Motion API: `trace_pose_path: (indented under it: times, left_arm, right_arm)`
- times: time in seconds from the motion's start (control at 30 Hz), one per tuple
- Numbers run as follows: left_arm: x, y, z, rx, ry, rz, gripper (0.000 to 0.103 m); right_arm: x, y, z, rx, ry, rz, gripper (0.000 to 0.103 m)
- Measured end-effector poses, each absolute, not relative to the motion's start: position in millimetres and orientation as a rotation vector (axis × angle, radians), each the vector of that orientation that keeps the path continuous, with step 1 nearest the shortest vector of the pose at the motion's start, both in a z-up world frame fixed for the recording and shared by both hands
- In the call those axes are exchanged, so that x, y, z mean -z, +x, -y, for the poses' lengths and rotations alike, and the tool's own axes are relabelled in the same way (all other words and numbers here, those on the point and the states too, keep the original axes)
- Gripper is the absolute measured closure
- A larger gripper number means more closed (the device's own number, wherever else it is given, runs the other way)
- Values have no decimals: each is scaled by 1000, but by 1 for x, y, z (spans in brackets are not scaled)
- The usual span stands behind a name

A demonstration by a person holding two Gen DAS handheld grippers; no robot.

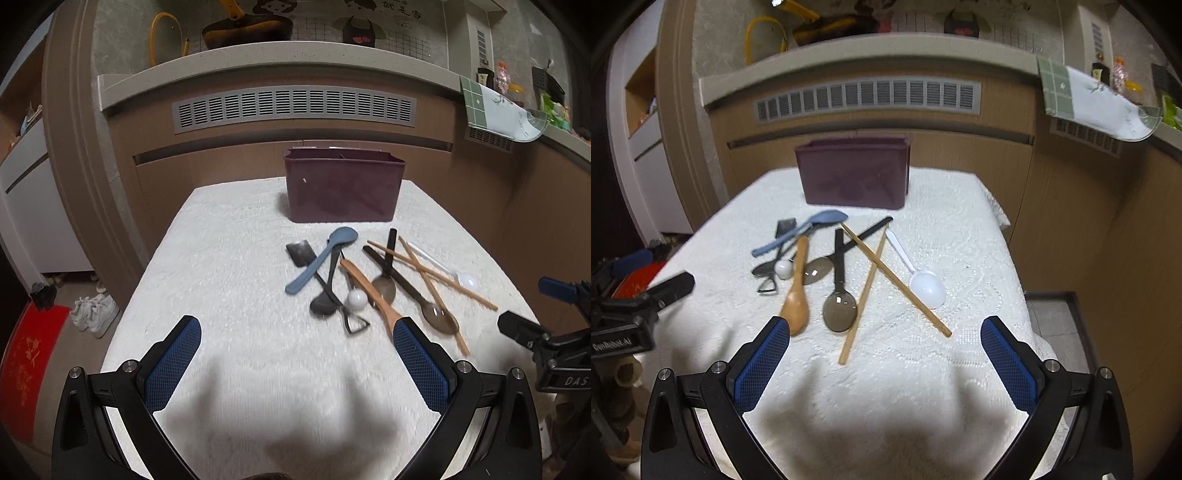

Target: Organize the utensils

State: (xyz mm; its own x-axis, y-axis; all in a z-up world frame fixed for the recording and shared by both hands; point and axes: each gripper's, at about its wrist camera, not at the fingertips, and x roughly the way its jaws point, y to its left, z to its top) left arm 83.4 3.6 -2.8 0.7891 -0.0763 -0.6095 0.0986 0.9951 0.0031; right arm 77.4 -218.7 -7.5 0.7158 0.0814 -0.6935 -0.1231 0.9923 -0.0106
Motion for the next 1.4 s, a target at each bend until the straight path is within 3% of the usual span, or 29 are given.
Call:
trace_pose_path:
  times: [0.43,0.57,0.63,0.67,0.7,0.77,0.83,0.9,1.07,1.1,1.2,1.23,1.3,1.4]
  left_arm:
    - [12,217,5,285,68,-809,0]
    - [18,252,19,358,97,-881,0]
    - [20,269,26,398,89,-895,1]
    - [20,275,30,421,98,-899,4]
    - [22,281,36,450,117,-907,16]
    - [26,291,48,488,162,-947,30]
    - [33,301,58,505,199,-994,33]
    - [42,311,64,515,216,-1045,47]
    - [53,322,73,501,229,-1098,57]
    - [53,320,75,496,240,-1086,66]
    - [50,312,70,481,183,-1066,67]
    - [45,306,65,469,154,-1047,67]
    - [36,291,51,449,98,-1000,67]
    - [21,264,29,408,5,-909,67]
  right_arm:
    - [11,165,230,-162,-182,-808,2]
    - [22,190,235,-184,-164,-867,40]
    - [28,200,240,-188,-156,-896,45]
    - [30,203,242,-187,-154,-903,45]
    - [32,207,245,-188,-144,-914,44]
    - [35,211,251,-197,-115,-937,43]
    - [39,213,255,-192,-103,-951,43]
    - [42,214,258,-176,-114,-954,43]
    - [43,211,257,-181,-129,-968,43]
    - [42,211,255,-188,-131,-970,43]
    - [36,210,246,-220,-132,-967,43]
    - [34,209,241,-237,-132,-960,45]
    - [30,209,228,-286,-149,-954,66]
    - [29,210,205,-392,-191,-959,80]
